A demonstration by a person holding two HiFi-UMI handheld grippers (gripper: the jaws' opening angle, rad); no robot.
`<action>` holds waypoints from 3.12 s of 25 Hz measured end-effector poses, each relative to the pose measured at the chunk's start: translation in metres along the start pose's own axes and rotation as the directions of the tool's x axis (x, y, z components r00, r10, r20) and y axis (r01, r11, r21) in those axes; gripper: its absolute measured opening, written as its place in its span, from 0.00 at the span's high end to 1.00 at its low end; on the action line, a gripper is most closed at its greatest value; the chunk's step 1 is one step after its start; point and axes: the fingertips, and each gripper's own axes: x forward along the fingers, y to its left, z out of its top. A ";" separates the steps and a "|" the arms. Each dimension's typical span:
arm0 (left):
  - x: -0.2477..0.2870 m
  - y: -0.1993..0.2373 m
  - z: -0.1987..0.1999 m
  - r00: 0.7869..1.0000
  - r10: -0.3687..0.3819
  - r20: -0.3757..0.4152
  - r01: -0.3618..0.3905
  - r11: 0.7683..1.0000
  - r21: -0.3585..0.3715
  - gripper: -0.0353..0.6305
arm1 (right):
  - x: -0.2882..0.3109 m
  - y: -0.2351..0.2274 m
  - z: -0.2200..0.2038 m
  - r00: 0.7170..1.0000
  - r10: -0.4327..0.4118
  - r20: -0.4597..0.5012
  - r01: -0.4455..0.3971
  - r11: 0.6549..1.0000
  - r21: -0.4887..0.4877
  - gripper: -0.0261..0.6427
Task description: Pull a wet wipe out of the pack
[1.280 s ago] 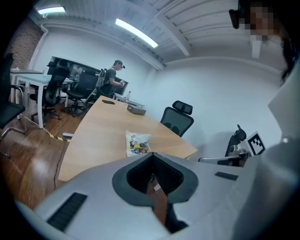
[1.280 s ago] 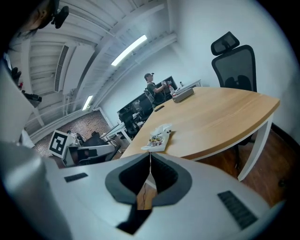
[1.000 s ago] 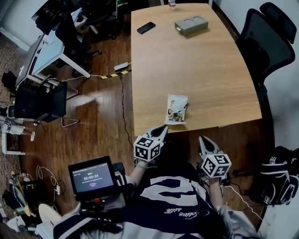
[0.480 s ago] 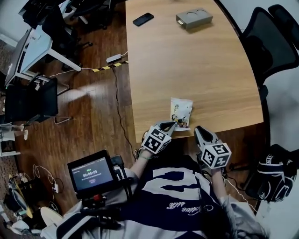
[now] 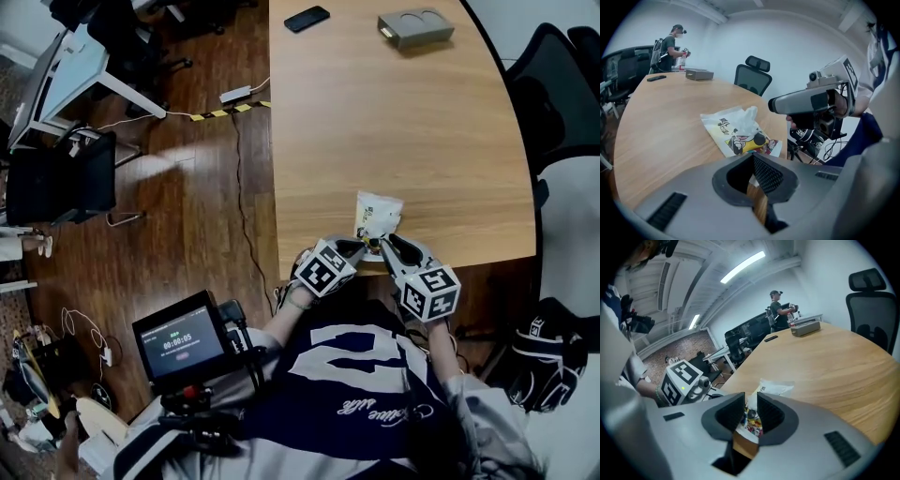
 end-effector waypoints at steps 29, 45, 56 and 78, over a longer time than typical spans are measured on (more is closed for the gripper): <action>0.000 0.002 0.000 0.999 0.032 0.034 -0.029 0.997 -0.069 0.94 | 0.040 0.007 -0.009 0.982 0.048 -0.183 -0.066 0.993 -0.097 0.96; 0.003 0.004 0.001 0.999 0.036 0.032 -0.034 0.998 -0.053 0.94 | 0.017 0.006 0.007 0.993 0.112 -0.024 -0.107 0.983 0.148 0.96; 0.008 0.007 -0.001 0.998 0.052 0.034 -0.052 0.999 -0.013 0.94 | 0.008 -0.002 0.015 0.992 0.103 0.073 -0.121 0.947 0.298 0.96; 0.010 0.005 0.002 0.999 0.038 0.024 -0.037 0.999 -0.012 0.94 | 0.006 -0.015 0.016 0.999 -0.008 0.050 0.002 0.992 0.126 0.76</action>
